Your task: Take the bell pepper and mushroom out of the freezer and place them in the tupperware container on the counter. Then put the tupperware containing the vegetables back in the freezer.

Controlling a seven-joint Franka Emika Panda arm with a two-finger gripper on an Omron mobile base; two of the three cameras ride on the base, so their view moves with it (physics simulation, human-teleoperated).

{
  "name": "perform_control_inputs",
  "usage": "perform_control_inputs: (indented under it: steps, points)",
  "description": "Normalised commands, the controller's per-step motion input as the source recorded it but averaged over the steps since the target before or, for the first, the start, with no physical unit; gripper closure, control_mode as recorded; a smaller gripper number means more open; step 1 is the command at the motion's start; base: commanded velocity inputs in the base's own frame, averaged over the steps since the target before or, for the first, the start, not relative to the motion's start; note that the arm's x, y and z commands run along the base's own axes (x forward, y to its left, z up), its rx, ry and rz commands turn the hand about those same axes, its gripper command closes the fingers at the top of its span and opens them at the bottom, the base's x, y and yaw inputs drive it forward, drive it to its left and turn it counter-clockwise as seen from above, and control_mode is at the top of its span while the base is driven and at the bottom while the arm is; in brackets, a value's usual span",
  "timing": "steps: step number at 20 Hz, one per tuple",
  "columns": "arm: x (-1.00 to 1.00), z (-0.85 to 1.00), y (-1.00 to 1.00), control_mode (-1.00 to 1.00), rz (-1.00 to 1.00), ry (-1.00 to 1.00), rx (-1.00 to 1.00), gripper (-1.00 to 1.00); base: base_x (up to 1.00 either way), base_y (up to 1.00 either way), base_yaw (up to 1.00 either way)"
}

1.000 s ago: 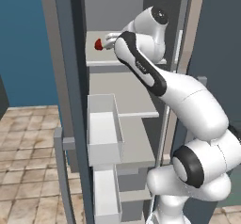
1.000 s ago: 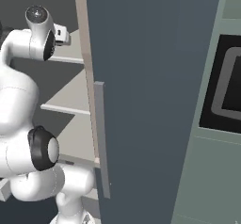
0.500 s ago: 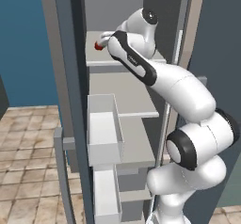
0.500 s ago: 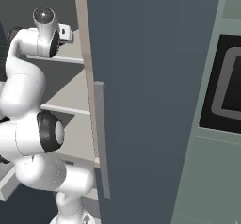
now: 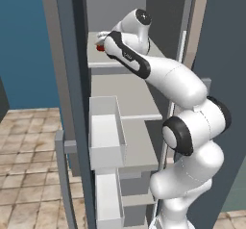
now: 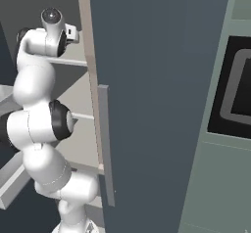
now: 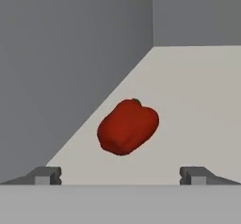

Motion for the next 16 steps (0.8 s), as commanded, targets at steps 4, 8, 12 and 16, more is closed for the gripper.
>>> perform_control_inputs:
  steps: [4, 8, 12, 16]
  points:
    - [0.38, -0.09, 0.13, -1.00, 0.00, 0.00, 0.00, -1.00, 0.00, 0.00, 0.00]
    - [0.32, -0.14, 0.14, -1.00, 0.00, 0.00, 0.00, -1.00, 0.00, 0.00, 0.00]
    - [0.26, -0.21, 0.16, -1.00, 0.00, 0.00, 0.00, -1.00, 0.00, 0.00, 0.00]
    - [0.26, -0.18, 0.12, -1.00, 0.00, 0.00, 0.00, -1.00, 0.00, 0.00, 0.00]
